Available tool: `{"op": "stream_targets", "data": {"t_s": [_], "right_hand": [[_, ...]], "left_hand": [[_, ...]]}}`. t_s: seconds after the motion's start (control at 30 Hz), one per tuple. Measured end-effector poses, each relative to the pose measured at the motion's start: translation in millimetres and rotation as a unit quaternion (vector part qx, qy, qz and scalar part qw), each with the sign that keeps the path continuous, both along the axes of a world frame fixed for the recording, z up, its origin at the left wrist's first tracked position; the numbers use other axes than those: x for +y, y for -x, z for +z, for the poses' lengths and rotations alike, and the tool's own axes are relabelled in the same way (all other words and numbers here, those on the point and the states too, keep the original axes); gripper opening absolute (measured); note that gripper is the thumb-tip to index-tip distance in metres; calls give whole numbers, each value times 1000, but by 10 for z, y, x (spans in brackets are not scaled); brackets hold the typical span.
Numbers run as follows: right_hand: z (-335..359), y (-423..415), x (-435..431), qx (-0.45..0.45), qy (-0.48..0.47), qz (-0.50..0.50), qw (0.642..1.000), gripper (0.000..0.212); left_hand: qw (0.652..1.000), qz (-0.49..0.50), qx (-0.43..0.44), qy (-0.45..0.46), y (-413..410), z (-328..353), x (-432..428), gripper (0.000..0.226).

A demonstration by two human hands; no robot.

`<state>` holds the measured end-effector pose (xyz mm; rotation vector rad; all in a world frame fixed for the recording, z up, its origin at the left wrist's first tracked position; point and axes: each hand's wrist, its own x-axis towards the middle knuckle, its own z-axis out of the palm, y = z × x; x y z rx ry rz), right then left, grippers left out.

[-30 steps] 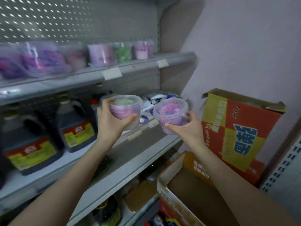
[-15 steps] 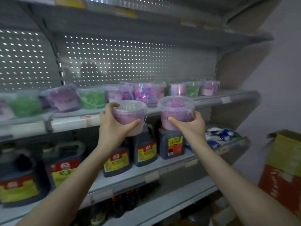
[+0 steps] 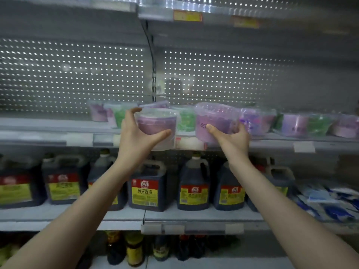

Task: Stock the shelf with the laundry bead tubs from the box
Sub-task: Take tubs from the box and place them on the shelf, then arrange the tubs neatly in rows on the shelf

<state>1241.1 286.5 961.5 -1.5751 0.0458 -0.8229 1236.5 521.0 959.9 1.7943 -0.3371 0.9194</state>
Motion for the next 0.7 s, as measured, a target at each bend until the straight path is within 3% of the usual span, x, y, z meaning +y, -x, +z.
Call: {"op": "stream_targets", "data": {"t_s": [0.23, 0.6, 0.7], "right_hand": [[50, -248, 513, -1, 78, 79, 994, 96], [58, -546, 1578, -22, 70, 178, 981, 88], [53, -654, 2057, -24, 65, 190, 979, 98]], "left_hand": [[998, 61, -5, 15, 7, 18, 454, 85], [992, 126, 1, 27, -226, 0, 1479, 85], [993, 116, 1, 24, -373, 28, 1853, 86]]}}
